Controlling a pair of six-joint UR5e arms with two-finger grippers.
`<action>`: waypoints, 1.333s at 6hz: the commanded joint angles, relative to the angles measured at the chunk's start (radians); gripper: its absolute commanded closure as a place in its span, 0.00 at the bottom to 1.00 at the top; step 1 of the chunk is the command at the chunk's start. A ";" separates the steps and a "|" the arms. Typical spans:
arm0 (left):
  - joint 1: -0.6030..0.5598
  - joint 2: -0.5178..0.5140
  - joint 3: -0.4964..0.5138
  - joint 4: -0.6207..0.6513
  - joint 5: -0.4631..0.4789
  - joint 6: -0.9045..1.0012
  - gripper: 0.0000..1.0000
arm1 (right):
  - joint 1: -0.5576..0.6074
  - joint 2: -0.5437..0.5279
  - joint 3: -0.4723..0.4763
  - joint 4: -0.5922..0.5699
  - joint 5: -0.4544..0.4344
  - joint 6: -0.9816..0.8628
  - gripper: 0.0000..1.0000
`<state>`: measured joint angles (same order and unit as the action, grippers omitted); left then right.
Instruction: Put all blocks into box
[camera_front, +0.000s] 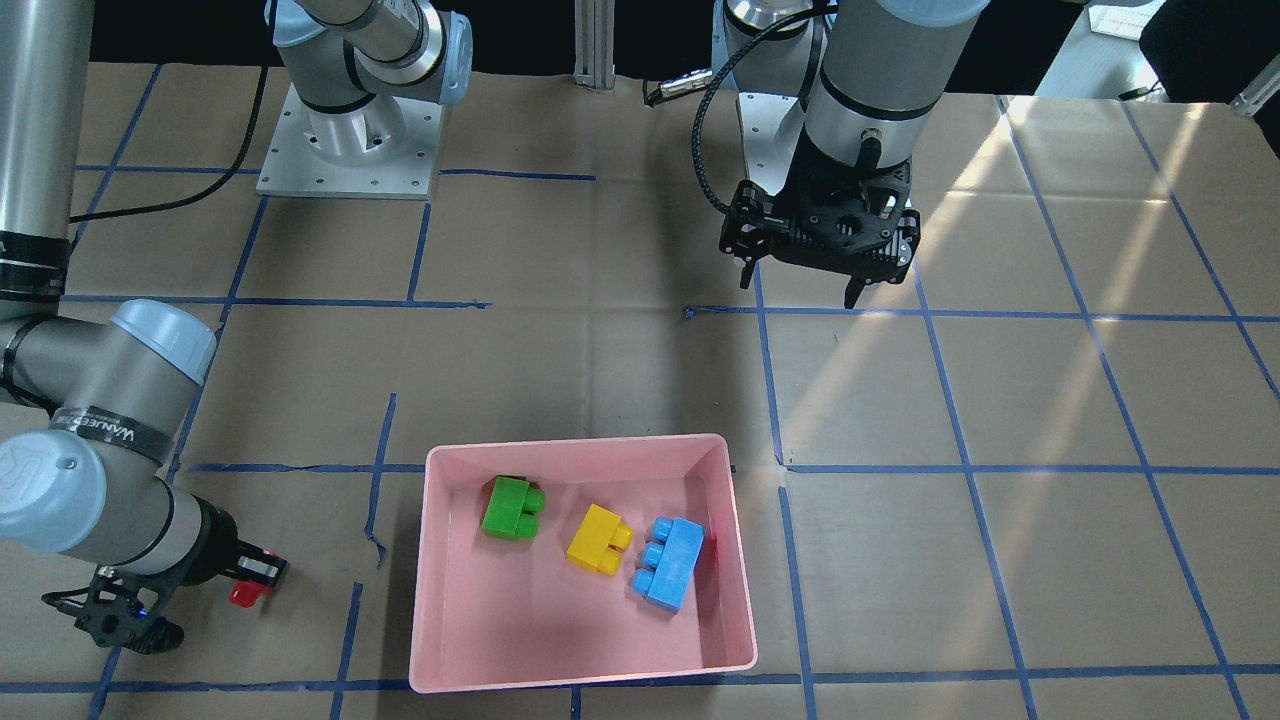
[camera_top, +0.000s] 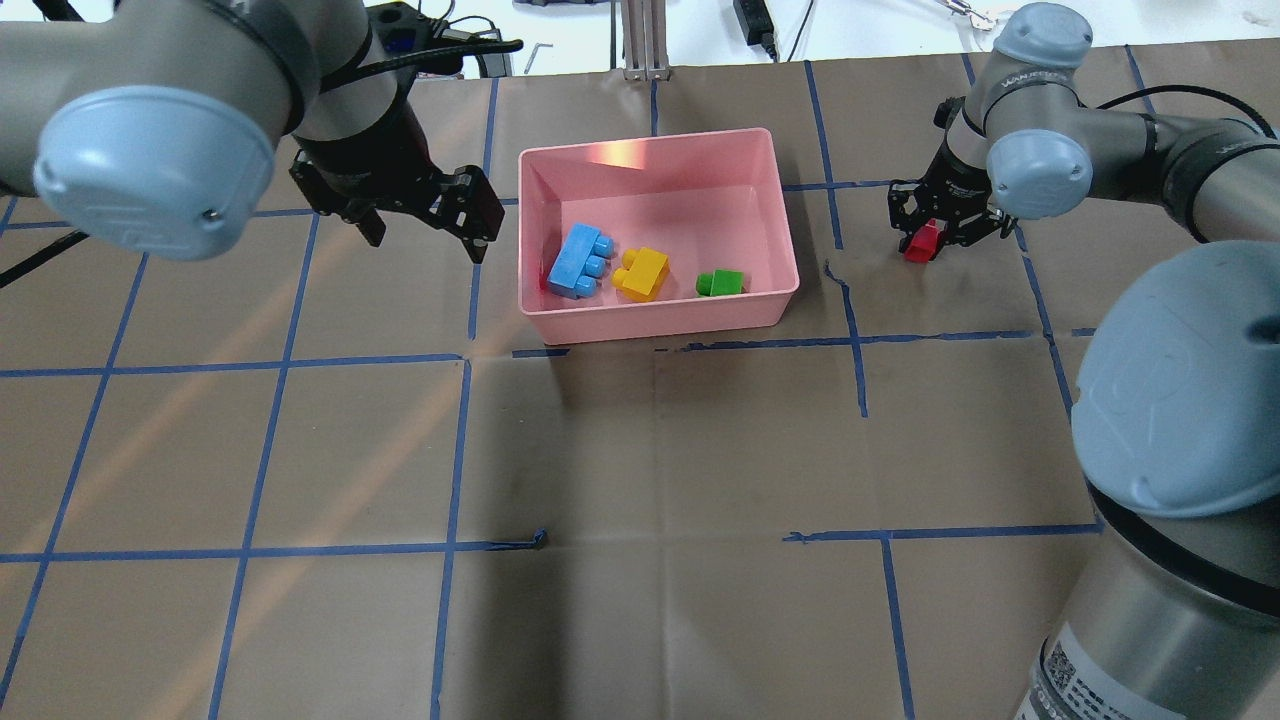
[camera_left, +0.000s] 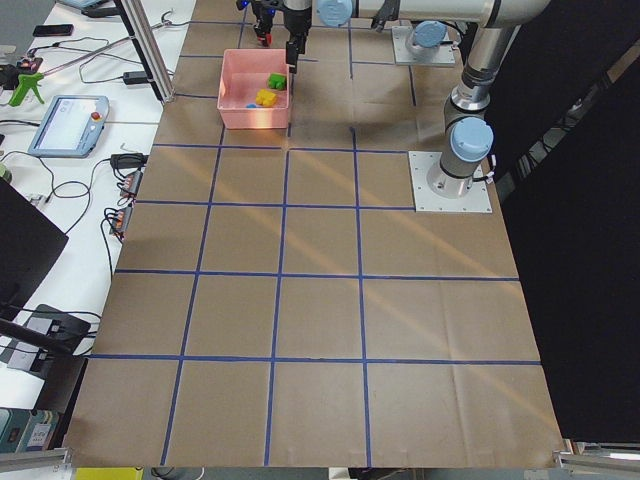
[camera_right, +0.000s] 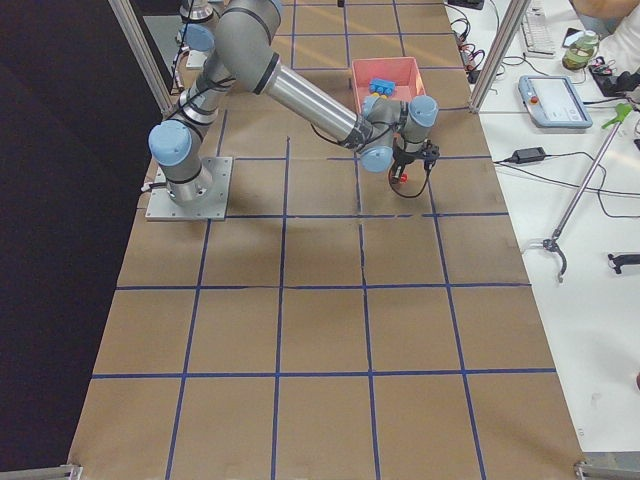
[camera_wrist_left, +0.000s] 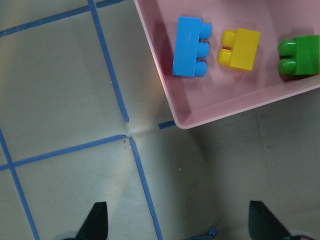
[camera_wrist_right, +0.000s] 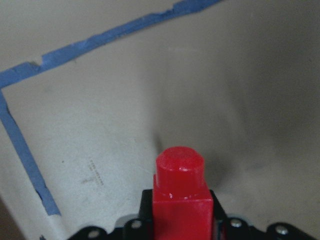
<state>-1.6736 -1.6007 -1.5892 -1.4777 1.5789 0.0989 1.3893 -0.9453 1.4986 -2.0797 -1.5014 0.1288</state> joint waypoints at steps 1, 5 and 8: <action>0.052 0.051 0.005 -0.010 -0.002 -0.033 0.01 | 0.025 -0.076 -0.043 0.044 0.004 -0.089 0.83; 0.066 0.054 0.005 -0.009 -0.002 -0.067 0.01 | 0.323 -0.191 -0.083 0.067 0.000 -0.046 0.83; 0.067 0.051 0.005 -0.007 -0.003 -0.070 0.01 | 0.382 -0.002 -0.139 0.015 0.001 -0.023 0.77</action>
<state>-1.6072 -1.5484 -1.5846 -1.4854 1.5752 0.0296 1.7646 -1.0127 1.3693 -2.0351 -1.5003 0.1117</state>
